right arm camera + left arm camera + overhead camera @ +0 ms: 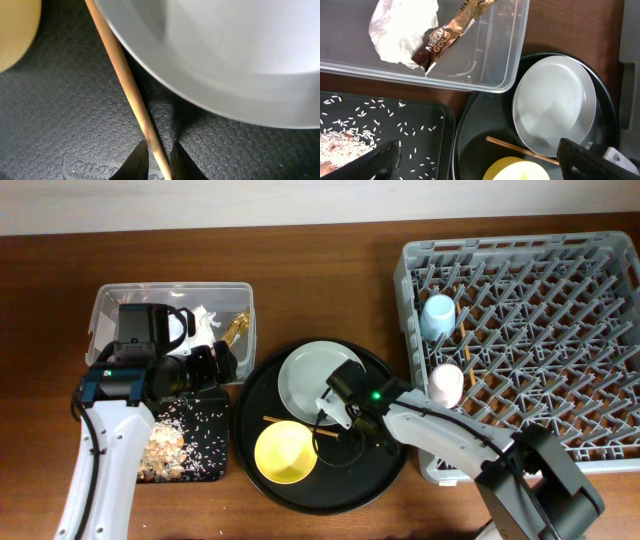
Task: Sort waste into correct bins and load items into the dishwasher rack
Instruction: 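Reach the right gripper to the second chopstick on the tray and grasp it, then insert the second chopstick into the dish rack, then reach the right gripper to the yellow bowl and grasp its rim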
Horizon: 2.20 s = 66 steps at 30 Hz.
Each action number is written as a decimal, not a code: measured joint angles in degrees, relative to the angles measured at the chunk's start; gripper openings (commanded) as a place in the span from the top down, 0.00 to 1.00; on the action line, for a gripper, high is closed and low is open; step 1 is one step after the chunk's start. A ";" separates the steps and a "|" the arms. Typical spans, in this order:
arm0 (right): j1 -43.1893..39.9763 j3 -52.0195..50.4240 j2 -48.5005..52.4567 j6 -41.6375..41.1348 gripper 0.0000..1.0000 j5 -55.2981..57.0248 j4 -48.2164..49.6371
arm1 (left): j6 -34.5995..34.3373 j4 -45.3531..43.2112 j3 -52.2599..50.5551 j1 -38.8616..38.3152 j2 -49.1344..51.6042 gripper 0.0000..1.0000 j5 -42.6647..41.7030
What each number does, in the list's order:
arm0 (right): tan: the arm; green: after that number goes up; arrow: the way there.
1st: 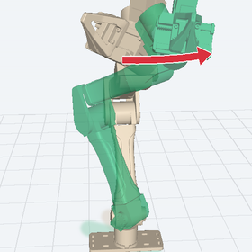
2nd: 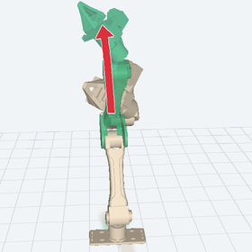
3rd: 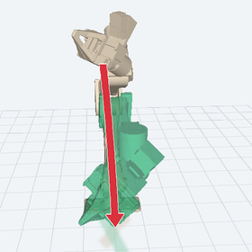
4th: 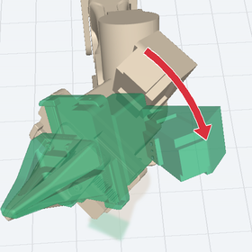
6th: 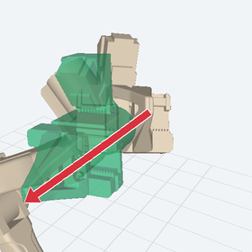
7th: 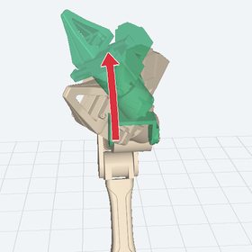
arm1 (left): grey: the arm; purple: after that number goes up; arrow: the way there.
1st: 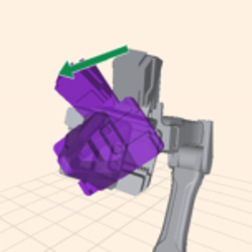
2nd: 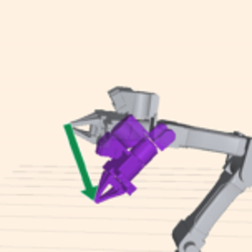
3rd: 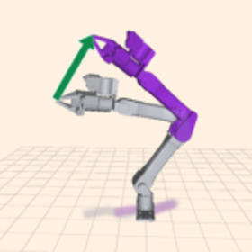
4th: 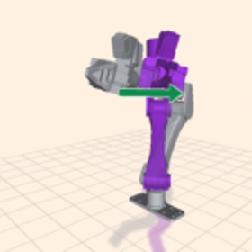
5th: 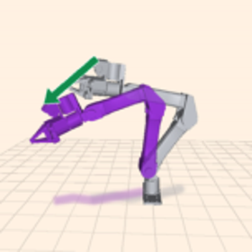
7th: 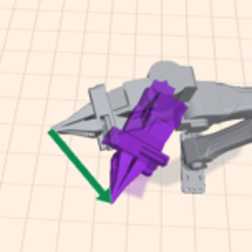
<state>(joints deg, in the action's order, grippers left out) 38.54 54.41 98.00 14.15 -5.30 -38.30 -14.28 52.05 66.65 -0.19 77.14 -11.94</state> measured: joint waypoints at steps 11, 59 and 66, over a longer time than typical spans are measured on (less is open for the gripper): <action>-0.11 -2.54 -0.68 0.85 0.96 0.00 2.67 | 0.00 0.00 0.00 0.00 0.00 0.01 -0.02; -33.79 30.88 3.56 -1.70 0.27 -35.95 -36.63 | 0.00 -0.04 0.00 0.00 0.00 0.01 -0.02; 0.96 30.86 2.60 -3.87 0.28 -29.57 -33.73 | 0.00 -0.02 0.00 0.00 0.00 0.01 -0.02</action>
<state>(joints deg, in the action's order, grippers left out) 39.51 85.27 100.60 10.28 -34.87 -72.03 -14.28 52.03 66.65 -0.19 77.14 -11.97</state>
